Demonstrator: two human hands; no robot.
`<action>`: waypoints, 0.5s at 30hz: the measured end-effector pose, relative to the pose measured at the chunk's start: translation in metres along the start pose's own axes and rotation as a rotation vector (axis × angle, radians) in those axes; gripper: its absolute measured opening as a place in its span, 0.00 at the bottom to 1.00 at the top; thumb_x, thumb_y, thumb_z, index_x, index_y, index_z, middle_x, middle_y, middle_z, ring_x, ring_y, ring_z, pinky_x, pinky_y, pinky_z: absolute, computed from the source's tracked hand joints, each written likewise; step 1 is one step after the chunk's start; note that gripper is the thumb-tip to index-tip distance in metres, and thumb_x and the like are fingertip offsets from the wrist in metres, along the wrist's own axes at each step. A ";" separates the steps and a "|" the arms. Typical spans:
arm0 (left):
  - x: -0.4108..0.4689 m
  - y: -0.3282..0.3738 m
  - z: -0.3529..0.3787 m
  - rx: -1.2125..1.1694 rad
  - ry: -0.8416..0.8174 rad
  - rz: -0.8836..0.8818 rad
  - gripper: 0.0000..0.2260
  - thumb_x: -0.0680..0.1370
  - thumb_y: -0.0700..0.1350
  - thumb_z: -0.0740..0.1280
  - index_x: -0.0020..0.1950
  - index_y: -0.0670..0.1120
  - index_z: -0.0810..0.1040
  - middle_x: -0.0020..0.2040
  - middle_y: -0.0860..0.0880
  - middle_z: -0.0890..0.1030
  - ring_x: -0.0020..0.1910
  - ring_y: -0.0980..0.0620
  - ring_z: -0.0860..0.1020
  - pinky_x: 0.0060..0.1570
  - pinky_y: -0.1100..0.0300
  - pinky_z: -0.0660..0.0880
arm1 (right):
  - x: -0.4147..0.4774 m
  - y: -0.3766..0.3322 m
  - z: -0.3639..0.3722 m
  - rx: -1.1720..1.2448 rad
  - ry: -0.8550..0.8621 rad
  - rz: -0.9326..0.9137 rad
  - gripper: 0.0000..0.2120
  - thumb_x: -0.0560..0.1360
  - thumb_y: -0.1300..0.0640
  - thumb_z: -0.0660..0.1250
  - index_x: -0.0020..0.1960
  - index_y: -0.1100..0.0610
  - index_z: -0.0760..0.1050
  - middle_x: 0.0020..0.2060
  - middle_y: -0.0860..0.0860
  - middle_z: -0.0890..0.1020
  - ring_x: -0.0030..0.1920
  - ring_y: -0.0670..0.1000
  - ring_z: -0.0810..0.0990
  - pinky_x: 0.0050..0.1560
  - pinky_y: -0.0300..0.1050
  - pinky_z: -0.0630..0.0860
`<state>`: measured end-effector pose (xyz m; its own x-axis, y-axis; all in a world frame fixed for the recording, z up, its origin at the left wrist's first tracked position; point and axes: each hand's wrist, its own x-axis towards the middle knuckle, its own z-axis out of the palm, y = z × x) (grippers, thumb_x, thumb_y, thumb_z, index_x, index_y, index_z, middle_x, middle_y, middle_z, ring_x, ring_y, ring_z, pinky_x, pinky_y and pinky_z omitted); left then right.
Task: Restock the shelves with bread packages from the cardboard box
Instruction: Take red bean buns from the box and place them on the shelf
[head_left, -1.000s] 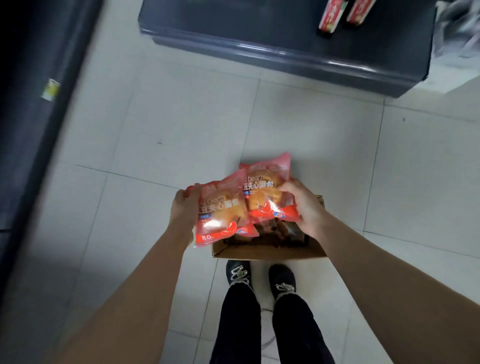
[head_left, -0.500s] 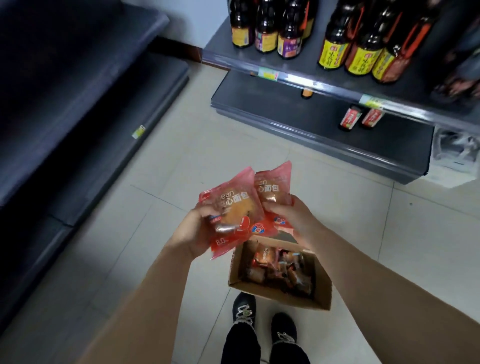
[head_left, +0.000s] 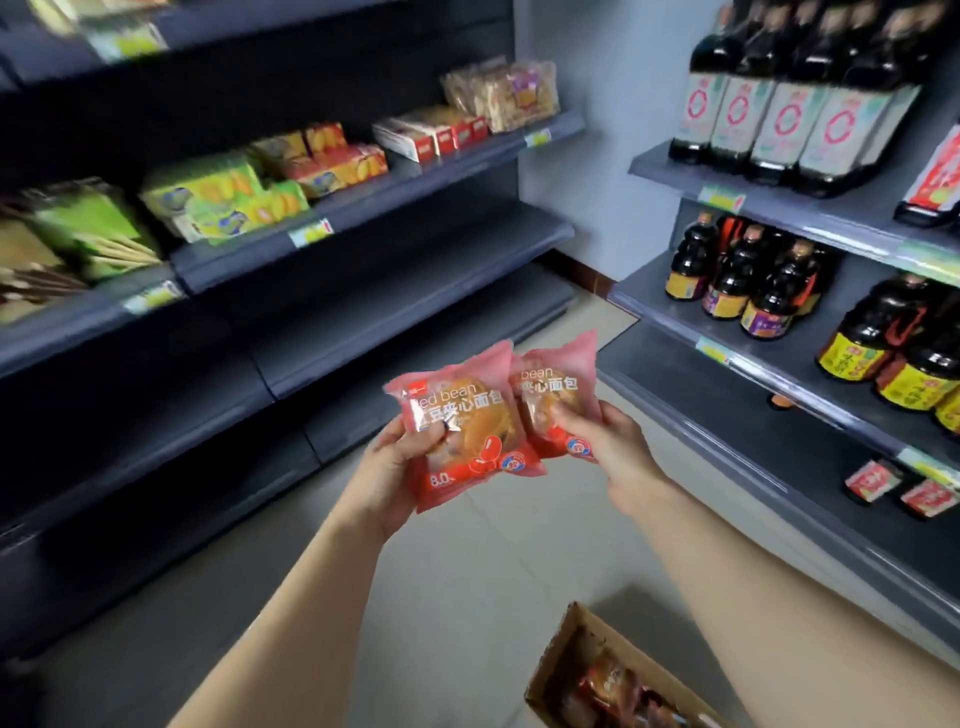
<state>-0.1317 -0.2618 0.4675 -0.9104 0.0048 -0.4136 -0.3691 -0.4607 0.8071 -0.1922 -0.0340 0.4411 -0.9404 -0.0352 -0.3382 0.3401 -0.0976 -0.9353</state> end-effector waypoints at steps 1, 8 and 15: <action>-0.006 0.013 -0.011 0.000 0.044 0.029 0.19 0.73 0.38 0.69 0.64 0.40 0.75 0.60 0.37 0.80 0.55 0.37 0.80 0.57 0.35 0.74 | 0.001 -0.008 0.017 0.003 -0.018 -0.022 0.16 0.68 0.55 0.76 0.54 0.56 0.78 0.47 0.52 0.84 0.45 0.51 0.83 0.42 0.41 0.76; -0.054 0.104 -0.082 -0.016 0.253 0.219 0.20 0.71 0.40 0.71 0.62 0.40 0.77 0.58 0.36 0.81 0.53 0.36 0.80 0.51 0.38 0.78 | 0.006 -0.062 0.142 -0.044 -0.135 -0.108 0.21 0.65 0.53 0.79 0.52 0.58 0.74 0.49 0.55 0.83 0.47 0.52 0.83 0.46 0.44 0.77; -0.090 0.196 -0.149 -0.009 0.394 0.402 0.16 0.70 0.39 0.72 0.57 0.39 0.78 0.47 0.40 0.84 0.39 0.43 0.84 0.36 0.48 0.80 | 0.004 -0.117 0.265 -0.143 -0.210 -0.237 0.15 0.67 0.49 0.77 0.44 0.56 0.75 0.43 0.52 0.83 0.46 0.53 0.82 0.49 0.50 0.78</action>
<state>-0.0944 -0.4851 0.6001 -0.8398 -0.5040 -0.2020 -0.0045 -0.3657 0.9307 -0.2359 -0.2861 0.5768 -0.9677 -0.2333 -0.0954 0.0952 0.0121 -0.9954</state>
